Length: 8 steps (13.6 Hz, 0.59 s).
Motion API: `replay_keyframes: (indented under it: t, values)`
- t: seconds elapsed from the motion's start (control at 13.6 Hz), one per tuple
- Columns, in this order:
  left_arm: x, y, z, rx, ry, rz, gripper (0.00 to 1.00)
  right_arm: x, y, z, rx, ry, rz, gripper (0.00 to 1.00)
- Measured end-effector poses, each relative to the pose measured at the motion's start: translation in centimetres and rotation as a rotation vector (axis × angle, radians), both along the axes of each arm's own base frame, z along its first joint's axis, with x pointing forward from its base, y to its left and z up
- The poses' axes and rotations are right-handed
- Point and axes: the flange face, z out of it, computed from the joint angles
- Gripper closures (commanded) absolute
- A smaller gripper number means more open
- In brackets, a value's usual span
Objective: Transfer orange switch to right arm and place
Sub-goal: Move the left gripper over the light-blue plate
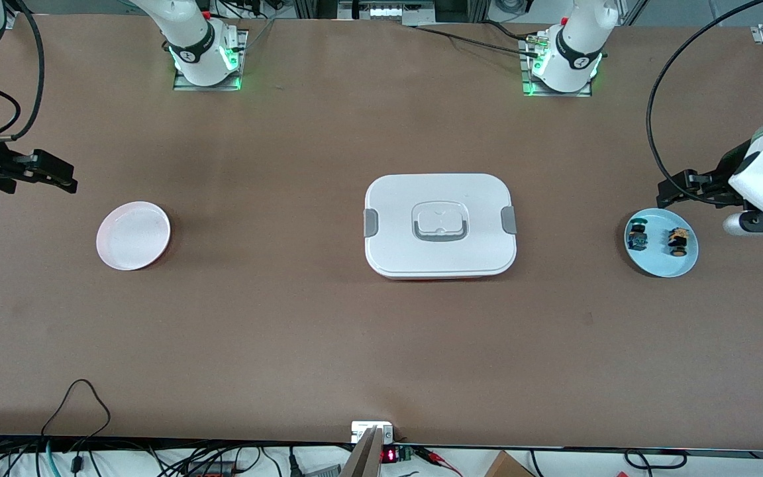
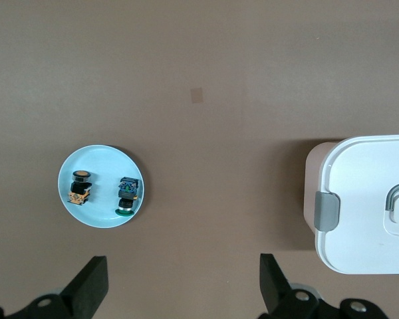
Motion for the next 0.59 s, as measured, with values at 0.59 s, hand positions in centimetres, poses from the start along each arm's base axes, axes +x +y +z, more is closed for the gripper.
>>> replay_keyframes:
  t: [0.59]
  values:
    - [0.3,0.4,0.0,0.0,-0.019,0.007,0.0,-0.1,1.1,-0.1,-0.003,0.006,0.02,0.0]
